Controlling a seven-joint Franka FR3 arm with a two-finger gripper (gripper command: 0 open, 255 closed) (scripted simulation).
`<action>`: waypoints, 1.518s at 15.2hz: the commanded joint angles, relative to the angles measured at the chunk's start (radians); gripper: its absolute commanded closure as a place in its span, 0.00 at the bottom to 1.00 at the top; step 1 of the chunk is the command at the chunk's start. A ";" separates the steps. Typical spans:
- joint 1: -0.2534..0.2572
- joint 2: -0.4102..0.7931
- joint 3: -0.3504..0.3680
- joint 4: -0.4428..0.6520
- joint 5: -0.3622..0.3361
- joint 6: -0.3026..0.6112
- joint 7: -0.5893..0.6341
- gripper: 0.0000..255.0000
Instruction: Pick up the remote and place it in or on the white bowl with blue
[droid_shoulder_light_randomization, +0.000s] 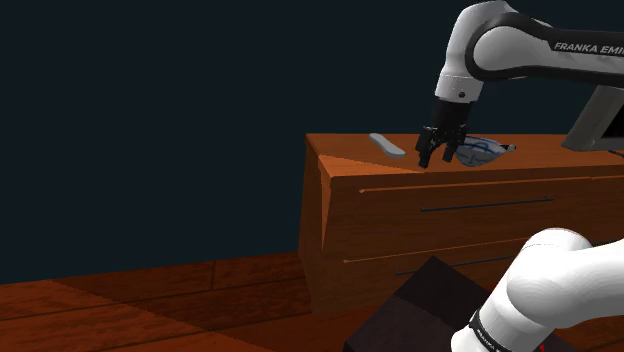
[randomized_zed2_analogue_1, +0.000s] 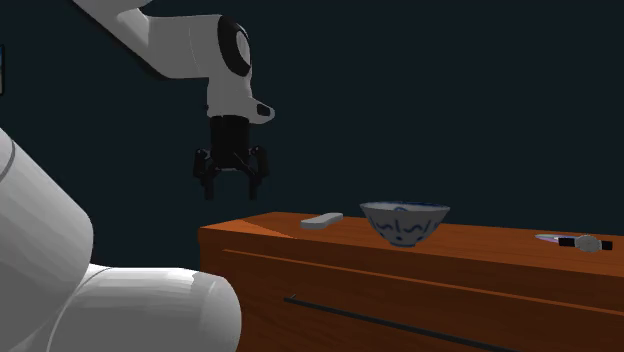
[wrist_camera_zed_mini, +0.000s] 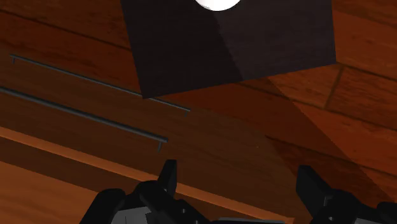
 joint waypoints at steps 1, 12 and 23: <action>0.000 0.000 0.000 0.000 0.000 0.000 0.000 0.00; -0.035 0.391 -0.124 0.238 -0.016 0.174 -0.072 0.00; -0.076 0.810 -0.231 0.623 0.077 0.213 -0.172 0.00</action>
